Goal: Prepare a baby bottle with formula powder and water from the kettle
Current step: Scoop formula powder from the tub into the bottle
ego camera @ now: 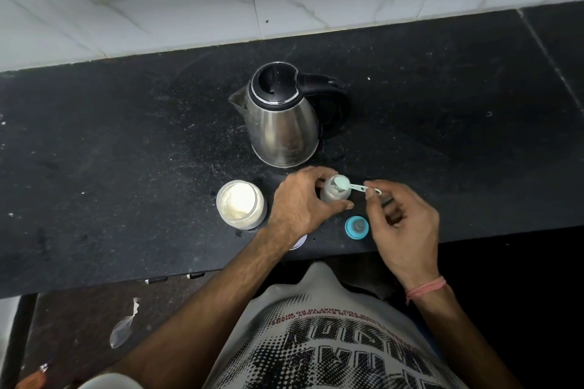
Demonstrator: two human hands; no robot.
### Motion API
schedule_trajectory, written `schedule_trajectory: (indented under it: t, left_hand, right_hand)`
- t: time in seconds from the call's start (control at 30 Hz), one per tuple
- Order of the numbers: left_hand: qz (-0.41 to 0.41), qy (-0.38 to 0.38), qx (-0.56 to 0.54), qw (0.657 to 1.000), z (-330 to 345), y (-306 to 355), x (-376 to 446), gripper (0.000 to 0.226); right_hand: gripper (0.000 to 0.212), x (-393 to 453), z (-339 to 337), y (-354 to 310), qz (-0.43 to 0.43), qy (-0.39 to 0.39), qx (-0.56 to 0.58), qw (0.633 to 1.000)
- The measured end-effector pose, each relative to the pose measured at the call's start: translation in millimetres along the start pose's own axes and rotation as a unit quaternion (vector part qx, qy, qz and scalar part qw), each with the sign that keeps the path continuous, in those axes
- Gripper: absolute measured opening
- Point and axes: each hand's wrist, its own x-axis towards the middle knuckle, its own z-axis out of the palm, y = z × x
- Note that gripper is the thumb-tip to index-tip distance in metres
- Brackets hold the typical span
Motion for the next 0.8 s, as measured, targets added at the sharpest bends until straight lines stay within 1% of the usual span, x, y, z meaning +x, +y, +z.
schedule_trajectory:
  t: [0.1, 0.23, 0.3, 0.33, 0.4, 0.47, 0.53, 0.6, 0.67, 0.73, 0.8]
  left_hand:
    - [0.010, 0.007, 0.022, 1.000, -1.9, 3.5, -1.0, 0.068]
    - [0.013, 0.005, 0.015, 1.000, -7.7, 7.8, -5.1, 0.098]
    - [0.023, 0.012, 0.009, 1.000, -16.5, 7.9, -9.2, 0.106]
    - [0.029, 0.022, 0.010, 0.999, -22.0, 7.3, -11.6, 0.106]
    - [0.034, 0.054, 0.026, 0.998, -37.0, 5.1, -19.3, 0.097]
    - [0.041, 0.099, 0.048, 0.993, -53.7, -0.1, -27.7, 0.085]
    - [0.039, 0.143, 0.057, 0.987, -69.4, -9.1, -35.4, 0.080]
    - [0.025, 0.182, 0.077, 0.980, -84.6, -20.6, -45.2, 0.080]
    - [-0.001, 0.202, 0.087, 0.976, -97.9, -32.1, -55.4, 0.086]
    - [-0.049, 0.199, 0.083, 0.975, -108.1, -45.7, -65.7, 0.100]
    - [-0.103, 0.179, 0.046, 0.977, -112.7, -60.1, -75.6, 0.115]
  right_hand:
    - [0.012, 1.9, -0.1, -1.2, 0.032, 0.013, 0.025, 0.999]
    - [0.010, 5.1, -0.3, -3.7, 0.083, 0.019, 0.094, 0.992]
    - [0.010, 7.2, -1.3, -7.6, 0.098, 0.016, 0.126, 0.987]
    - [0.010, 8.4, -1.8, -9.7, 0.102, 0.015, 0.139, 0.985]
    - [0.010, 10.7, -0.1, -15.1, 0.106, 0.011, 0.160, 0.981]
    - [0.012, 13.1, 3.6, -22.0, 0.100, 0.004, 0.172, 0.980]
    - [0.012, 15.2, 8.6, -29.3, 0.088, -0.010, 0.184, 0.979]
    - [0.011, 15.7, 15.8, -39.6, 0.074, -0.032, 0.199, 0.977]
    - [0.010, 16.5, 23.9, -52.2, 0.060, -0.058, 0.216, 0.973]
    - [0.011, 18.4, 35.5, -64.2, 0.046, -0.095, 0.212, 0.972]
    - [0.012, 20.1, 49.5, -74.5, 0.019, -0.136, 0.190, 0.972]
